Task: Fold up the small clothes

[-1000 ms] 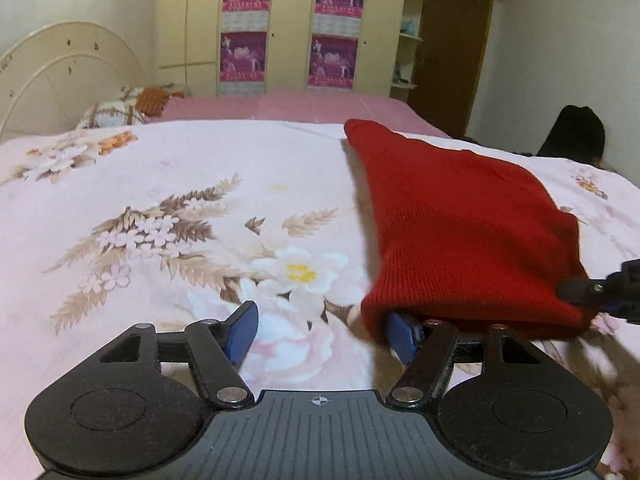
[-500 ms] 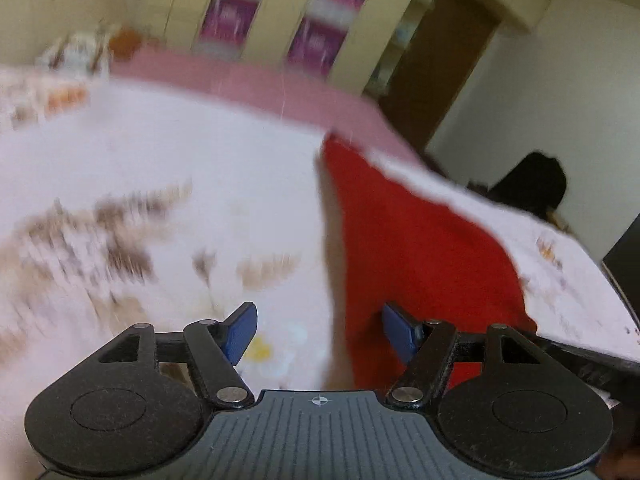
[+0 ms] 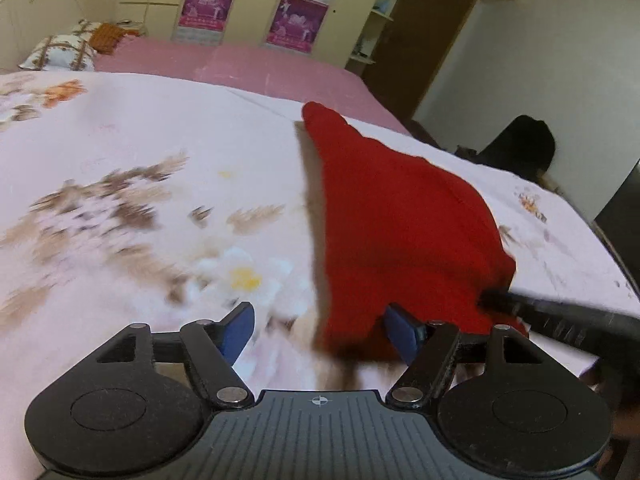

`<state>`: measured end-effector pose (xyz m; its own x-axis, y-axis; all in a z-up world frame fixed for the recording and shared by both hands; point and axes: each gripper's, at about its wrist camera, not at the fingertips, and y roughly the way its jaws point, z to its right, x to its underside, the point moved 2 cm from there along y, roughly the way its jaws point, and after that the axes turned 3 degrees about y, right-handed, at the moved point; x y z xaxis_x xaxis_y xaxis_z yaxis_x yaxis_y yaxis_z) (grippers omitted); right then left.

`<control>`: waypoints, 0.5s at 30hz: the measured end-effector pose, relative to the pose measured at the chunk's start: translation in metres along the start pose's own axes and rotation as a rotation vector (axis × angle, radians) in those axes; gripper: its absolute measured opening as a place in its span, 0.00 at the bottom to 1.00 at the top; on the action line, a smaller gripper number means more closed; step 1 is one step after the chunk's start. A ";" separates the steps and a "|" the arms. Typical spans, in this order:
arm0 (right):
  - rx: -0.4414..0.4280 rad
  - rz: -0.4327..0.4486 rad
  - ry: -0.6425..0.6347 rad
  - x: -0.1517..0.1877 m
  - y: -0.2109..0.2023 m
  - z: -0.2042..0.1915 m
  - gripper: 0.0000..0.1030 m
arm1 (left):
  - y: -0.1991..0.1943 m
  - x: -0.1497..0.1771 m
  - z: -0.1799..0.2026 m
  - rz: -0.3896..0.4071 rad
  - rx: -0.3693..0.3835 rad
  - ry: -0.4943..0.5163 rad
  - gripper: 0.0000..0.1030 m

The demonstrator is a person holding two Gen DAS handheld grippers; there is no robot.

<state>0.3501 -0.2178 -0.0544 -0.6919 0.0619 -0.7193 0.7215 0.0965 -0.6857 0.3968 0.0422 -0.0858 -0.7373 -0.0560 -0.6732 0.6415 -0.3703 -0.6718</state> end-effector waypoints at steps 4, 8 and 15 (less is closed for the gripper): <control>0.021 0.034 0.012 0.009 -0.037 0.004 0.39 | -0.040 0.021 -0.012 0.018 0.002 -0.028 0.70; 0.027 0.061 0.036 0.028 -0.086 0.003 0.65 | -0.095 0.030 -0.003 0.096 -0.054 0.020 1.00; 0.045 0.075 0.063 0.036 -0.154 -0.020 0.99 | -0.165 0.026 0.026 0.155 -0.056 0.104 1.00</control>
<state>0.2137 -0.2102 0.0279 -0.6355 0.1293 -0.7612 0.7706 0.0444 -0.6358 0.2663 0.0775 0.0159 -0.6049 -0.0116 -0.7962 0.7585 -0.3127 -0.5717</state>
